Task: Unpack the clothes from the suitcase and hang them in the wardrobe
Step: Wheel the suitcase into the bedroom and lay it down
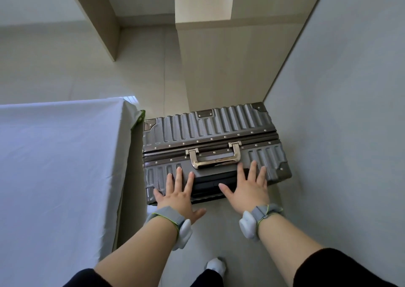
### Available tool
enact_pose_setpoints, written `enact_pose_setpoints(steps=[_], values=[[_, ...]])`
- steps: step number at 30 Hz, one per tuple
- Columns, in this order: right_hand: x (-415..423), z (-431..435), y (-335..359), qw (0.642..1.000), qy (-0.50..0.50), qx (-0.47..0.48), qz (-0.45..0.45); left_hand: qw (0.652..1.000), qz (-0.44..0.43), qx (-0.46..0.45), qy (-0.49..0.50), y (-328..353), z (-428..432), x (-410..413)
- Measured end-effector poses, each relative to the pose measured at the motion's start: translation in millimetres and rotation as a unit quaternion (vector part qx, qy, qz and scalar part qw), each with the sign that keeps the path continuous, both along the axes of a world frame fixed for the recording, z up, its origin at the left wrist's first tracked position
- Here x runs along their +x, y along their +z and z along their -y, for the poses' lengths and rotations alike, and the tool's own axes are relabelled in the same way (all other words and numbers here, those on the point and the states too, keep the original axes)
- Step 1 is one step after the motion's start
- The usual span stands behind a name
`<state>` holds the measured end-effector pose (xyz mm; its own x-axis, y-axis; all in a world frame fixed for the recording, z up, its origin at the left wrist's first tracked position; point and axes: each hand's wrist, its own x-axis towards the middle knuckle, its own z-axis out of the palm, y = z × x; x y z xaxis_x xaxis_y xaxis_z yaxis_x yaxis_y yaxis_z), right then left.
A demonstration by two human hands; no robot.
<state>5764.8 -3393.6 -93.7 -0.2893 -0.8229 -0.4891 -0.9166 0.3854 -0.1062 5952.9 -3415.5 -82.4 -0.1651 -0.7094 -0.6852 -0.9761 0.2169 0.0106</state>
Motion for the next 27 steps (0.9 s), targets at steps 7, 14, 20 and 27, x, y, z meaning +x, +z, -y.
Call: enact_pose_setpoints(steps=[7, 14, 20, 27], values=[[-6.9, 9.3, -5.4, 1.000, 0.021, 0.021, 0.003, 1.000, -0.018, -0.020, 0.015, -0.3, -3.7, -3.5], [-43.9, 27.7, -7.3, 0.993, 0.113, 0.008, -0.028, 0.998, -0.038, -0.039, 0.044, -3.7, -37.2, -22.8], [9.2, 1.7, 4.9, 0.997, 0.054, -0.059, 0.015, 0.989, -0.125, -0.074, 0.039, -2.2, -78.7, -29.3], [66.7, -67.2, -17.4, 0.989, 0.130, -0.052, 0.036, 0.944, -0.128, -0.194, 0.236, -20.2, -115.2, 47.7]])
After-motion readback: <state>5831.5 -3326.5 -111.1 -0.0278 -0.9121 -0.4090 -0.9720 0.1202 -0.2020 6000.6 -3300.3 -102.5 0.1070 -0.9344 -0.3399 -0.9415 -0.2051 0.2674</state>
